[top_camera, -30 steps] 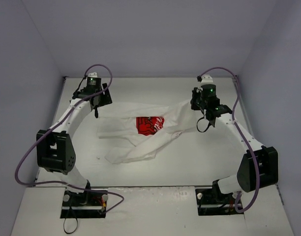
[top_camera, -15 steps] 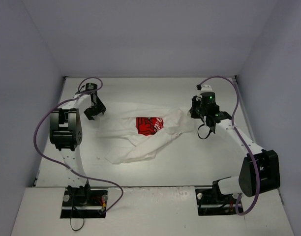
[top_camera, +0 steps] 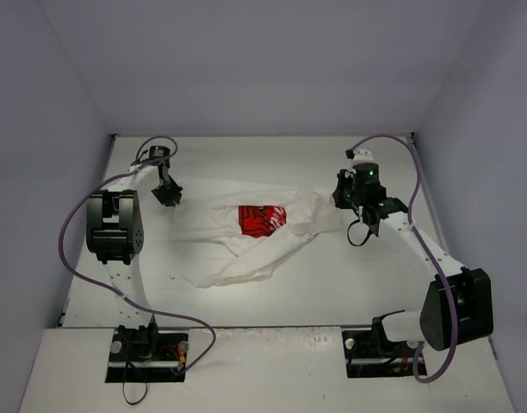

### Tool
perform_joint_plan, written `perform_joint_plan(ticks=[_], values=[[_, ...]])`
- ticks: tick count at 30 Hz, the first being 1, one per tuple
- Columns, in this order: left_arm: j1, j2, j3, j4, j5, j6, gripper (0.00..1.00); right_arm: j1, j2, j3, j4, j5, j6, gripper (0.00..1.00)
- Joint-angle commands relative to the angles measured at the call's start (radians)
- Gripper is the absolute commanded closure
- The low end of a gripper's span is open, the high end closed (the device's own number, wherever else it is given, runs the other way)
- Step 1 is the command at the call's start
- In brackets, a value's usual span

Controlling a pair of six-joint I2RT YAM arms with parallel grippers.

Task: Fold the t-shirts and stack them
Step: Flatten out the tshirt

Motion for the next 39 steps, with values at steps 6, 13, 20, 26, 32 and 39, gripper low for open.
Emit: perform_joint_plan(ticks=[6, 13, 20, 26, 32, 39], values=[[0.008, -0.130, 0.125, -0.002, -0.029, 0.091, 1.00, 0.003, -0.043, 0.023, 0.042, 0.005, -0.019, 1.00], [0.009, -0.251, 0.228, -0.018, -0.010, 0.174, 1.00, -0.012, -0.084, 0.107, 0.007, 0.045, -0.074, 1.00], [0.085, -0.359, 0.227, -0.029, 0.076, 0.173, 1.00, -0.078, -0.159, 0.150, -0.016, 0.057, -0.098, 1.00], [0.144, -0.449, 0.247, -0.062, 0.178, 0.173, 1.00, -0.149, -0.231, 0.236, -0.038, 0.002, -0.128, 1.00], [0.152, -0.479, 0.465, -0.089, 0.271, 0.192, 1.00, -0.152, -0.179, 0.488, -0.069, -0.116, -0.169, 1.00], [0.157, -0.134, 1.062, -0.094, 0.429, 0.072, 1.00, -0.153, 0.202, 1.011, -0.056, -0.165, -0.286, 1.00]])
